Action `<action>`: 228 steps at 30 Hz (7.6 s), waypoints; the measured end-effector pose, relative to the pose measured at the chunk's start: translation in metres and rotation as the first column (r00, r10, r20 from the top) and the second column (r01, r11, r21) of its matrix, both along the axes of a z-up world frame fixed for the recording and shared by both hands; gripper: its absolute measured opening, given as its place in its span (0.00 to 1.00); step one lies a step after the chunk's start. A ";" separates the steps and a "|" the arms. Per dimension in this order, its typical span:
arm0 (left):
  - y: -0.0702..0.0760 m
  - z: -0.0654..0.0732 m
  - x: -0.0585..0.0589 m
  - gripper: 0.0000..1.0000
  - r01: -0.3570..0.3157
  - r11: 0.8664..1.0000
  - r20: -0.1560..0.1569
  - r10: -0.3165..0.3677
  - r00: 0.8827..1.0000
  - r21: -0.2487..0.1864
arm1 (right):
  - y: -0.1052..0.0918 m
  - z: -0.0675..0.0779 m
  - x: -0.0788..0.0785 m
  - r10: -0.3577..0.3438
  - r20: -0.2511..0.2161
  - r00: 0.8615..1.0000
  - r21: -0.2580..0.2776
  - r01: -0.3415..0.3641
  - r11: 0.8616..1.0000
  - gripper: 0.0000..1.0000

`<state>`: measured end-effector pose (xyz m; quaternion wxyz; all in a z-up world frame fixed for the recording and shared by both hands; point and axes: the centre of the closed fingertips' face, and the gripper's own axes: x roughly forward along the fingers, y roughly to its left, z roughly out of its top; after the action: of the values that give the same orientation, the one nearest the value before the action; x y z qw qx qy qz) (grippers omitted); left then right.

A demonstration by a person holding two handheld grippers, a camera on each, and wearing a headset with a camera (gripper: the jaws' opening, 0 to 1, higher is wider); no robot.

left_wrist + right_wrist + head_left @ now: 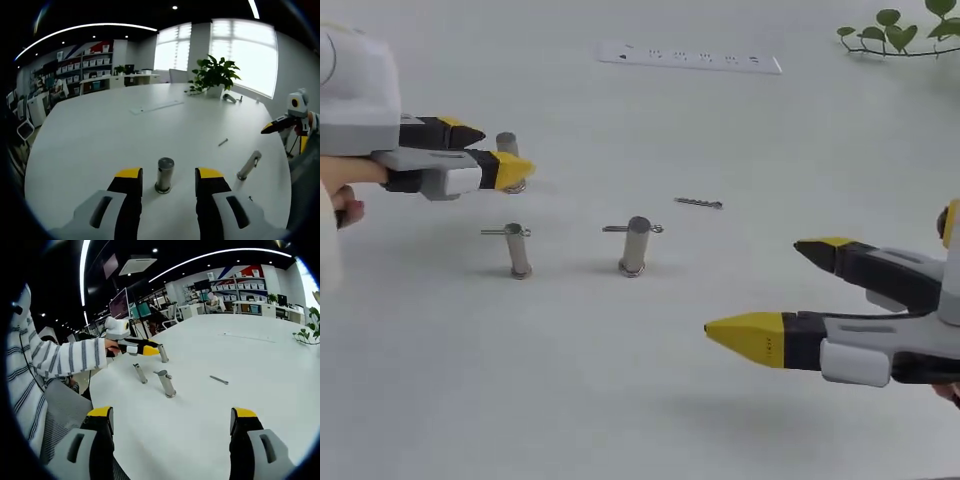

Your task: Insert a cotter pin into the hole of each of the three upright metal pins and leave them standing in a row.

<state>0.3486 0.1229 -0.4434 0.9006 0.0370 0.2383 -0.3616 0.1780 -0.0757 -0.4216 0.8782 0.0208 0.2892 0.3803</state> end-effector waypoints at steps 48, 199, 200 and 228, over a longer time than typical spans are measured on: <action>0.013 0.030 0.005 0.09 -0.062 0.997 0.054 0.060 0.997 0.036 | -0.009 0.019 0.008 -0.034 0.045 0.998 0.021 0.033 0.999 0.94; -0.122 -0.013 -0.184 0.32 0.392 0.911 -0.098 -0.382 0.919 0.128 | -0.012 0.022 -0.003 -0.012 0.063 0.998 0.046 0.009 0.999 0.93; -0.120 -0.011 -0.185 0.35 0.397 0.909 -0.101 -0.386 0.917 0.125 | -0.012 0.022 -0.004 -0.011 0.063 0.998 0.044 0.008 0.999 0.93; -0.062 0.012 -0.209 0.96 0.351 0.935 -0.120 -0.344 0.931 0.042 | -0.018 0.015 -0.011 0.036 0.028 0.999 -0.025 -0.036 0.999 0.92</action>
<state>0.1398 0.0609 -0.4313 0.8062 0.0868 0.2885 -0.5091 0.1668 -0.0941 -0.4068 0.8755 -0.0007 0.2816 0.3928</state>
